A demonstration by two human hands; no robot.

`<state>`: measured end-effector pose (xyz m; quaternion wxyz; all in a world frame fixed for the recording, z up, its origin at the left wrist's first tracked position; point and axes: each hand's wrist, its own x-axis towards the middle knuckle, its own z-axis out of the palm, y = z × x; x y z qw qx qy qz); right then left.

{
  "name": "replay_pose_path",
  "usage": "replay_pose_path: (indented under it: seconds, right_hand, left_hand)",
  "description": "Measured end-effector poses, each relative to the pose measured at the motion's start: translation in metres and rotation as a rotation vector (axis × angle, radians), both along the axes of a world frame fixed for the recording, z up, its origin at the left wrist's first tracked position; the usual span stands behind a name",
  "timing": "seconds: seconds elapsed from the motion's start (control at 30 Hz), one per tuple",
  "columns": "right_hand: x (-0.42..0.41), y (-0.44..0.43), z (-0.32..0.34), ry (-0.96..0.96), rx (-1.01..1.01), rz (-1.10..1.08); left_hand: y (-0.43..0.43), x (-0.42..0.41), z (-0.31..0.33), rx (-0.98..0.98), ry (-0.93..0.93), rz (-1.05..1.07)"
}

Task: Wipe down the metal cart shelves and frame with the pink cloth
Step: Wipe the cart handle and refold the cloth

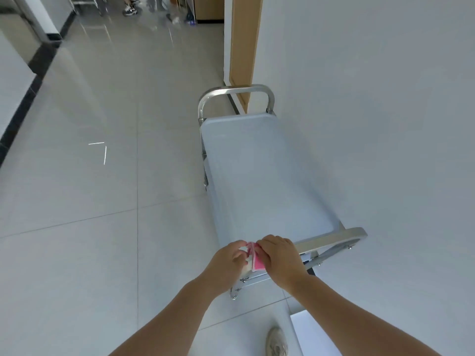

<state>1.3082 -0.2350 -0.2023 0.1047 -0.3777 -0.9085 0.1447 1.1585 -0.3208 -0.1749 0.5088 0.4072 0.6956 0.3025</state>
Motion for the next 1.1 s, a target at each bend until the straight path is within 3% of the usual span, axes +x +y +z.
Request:
replay_pose_path:
  seconds: [0.2, 0.5, 0.6, 0.7, 0.77, 0.83, 1.1]
  right_hand:
    - [-0.060, -0.037, 0.047, 0.277, -0.093, -0.054]
    - [-0.109, -0.081, 0.085, 0.450, -0.196, 0.040]
    - [-0.112, -0.075, 0.086, 0.440, -0.183, -0.079]
    - [-0.117, -0.052, 0.079, 0.472, -0.464, -0.269]
    - [-0.123, -0.031, 0.076, 0.586, -0.698, -0.274]
    - [-0.132, -0.012, 0.081, 0.670, -0.791, -0.261]
    - [-0.178, 0.042, 0.099, 0.656, -0.675, -0.133]
  left_hand:
    - [-0.019, -0.043, 0.054, 0.104, -0.155, 0.202]
    - [-0.049, -0.100, 0.082, 0.243, -0.153, 0.293]
    - [-0.042, -0.110, 0.084, 0.290, -0.155, 0.320]
    - [-0.026, -0.120, 0.087, 0.336, -0.156, 0.319]
    - [-0.014, -0.128, 0.087, 0.343, -0.159, 0.338]
    - [-0.003, -0.138, 0.088, 0.321, -0.123, 0.348]
    - [0.028, -0.188, 0.101, 0.268, 0.086, 0.262]
